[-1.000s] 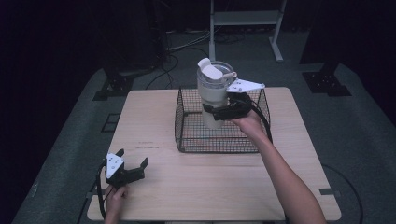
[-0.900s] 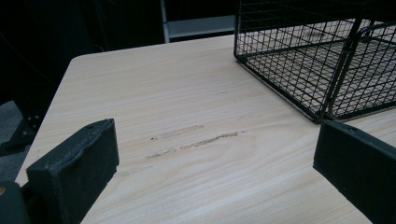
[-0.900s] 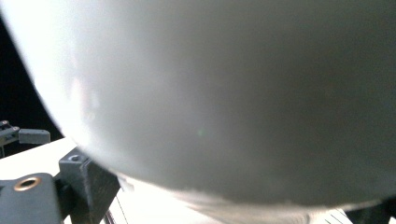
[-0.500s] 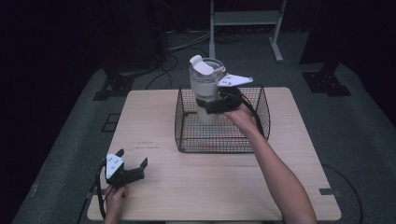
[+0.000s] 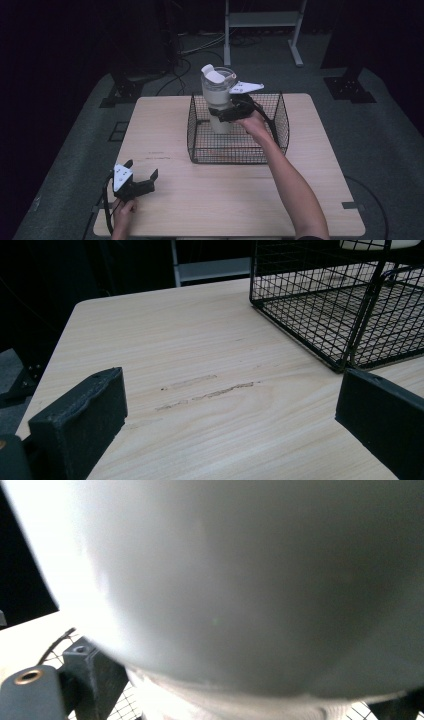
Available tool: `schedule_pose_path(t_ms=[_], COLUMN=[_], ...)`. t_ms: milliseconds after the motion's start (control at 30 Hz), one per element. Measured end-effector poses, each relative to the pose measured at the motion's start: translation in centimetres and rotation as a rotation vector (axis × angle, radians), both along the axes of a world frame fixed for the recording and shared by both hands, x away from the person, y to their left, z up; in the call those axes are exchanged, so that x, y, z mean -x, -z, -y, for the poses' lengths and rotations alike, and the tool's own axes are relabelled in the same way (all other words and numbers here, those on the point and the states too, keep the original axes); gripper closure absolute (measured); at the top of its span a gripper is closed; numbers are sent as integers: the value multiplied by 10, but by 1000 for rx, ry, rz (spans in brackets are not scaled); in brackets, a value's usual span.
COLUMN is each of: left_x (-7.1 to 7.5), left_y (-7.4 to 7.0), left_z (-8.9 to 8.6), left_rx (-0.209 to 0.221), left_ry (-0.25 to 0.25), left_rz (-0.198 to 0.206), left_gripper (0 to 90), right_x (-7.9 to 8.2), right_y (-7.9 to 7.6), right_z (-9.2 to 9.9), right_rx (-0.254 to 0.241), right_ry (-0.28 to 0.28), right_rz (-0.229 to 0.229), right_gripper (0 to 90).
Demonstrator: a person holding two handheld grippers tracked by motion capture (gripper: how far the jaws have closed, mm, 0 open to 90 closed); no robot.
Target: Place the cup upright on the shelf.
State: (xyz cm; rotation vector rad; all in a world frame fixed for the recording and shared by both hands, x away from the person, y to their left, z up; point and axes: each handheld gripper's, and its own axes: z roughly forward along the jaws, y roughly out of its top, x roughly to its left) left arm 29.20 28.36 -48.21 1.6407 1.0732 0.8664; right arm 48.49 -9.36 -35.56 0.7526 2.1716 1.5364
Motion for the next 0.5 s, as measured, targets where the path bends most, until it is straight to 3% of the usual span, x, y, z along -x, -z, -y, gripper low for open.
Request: schedule_pose_path(t_ms=[500], left_x=[0], left_y=[0], left_z=[-1], left_rx=[4], left_ry=[3], left_rz=[1], left_gripper=[0], right_x=[-19], right_y=[30], right_z=[-13], right_rx=[-12], right_ry=[-44], right_rz=[-46], right_gripper=[86])
